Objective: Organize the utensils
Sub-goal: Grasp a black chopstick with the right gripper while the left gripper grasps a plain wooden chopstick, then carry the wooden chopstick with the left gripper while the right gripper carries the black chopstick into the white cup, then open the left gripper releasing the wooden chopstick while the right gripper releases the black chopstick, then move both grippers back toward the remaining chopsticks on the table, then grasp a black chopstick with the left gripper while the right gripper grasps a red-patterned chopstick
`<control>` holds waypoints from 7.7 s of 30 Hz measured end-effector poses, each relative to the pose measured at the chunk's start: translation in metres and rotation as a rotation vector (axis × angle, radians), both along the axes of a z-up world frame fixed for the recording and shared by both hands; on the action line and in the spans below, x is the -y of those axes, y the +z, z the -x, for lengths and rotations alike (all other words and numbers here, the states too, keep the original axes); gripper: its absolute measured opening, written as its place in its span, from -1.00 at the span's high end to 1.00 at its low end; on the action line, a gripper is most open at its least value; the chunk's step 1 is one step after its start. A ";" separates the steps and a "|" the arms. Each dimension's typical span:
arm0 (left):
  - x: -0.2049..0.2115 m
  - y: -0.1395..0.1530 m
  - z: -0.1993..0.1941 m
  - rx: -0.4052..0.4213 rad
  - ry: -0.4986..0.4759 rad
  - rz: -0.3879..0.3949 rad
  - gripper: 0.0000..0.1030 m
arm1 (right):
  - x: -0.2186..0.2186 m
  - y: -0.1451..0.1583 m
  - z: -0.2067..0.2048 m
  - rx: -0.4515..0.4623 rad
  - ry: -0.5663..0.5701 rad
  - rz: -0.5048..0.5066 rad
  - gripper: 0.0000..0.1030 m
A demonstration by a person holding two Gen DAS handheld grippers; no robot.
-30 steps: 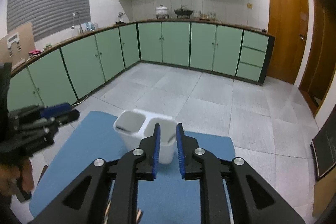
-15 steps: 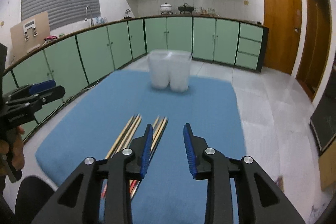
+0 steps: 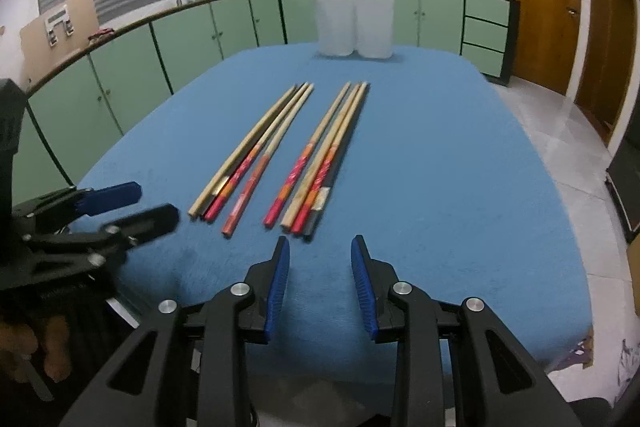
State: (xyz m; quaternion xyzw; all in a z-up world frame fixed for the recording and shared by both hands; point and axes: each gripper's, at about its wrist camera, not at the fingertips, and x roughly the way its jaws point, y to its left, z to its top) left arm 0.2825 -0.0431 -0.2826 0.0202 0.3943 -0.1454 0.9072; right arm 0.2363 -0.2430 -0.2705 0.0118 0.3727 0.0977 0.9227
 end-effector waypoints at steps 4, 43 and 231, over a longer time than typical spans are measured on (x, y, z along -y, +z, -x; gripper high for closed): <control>-0.001 -0.010 -0.010 -0.018 0.036 -0.030 -0.27 | -0.001 -0.004 -0.006 0.014 -0.013 0.018 0.34; -0.002 -0.012 -0.007 0.052 0.155 -0.046 0.81 | 0.044 -0.011 -0.014 0.062 -0.169 0.007 0.82; 0.009 -0.014 0.015 0.068 0.046 0.006 0.21 | 0.021 -0.011 -0.018 0.075 -0.077 0.002 0.47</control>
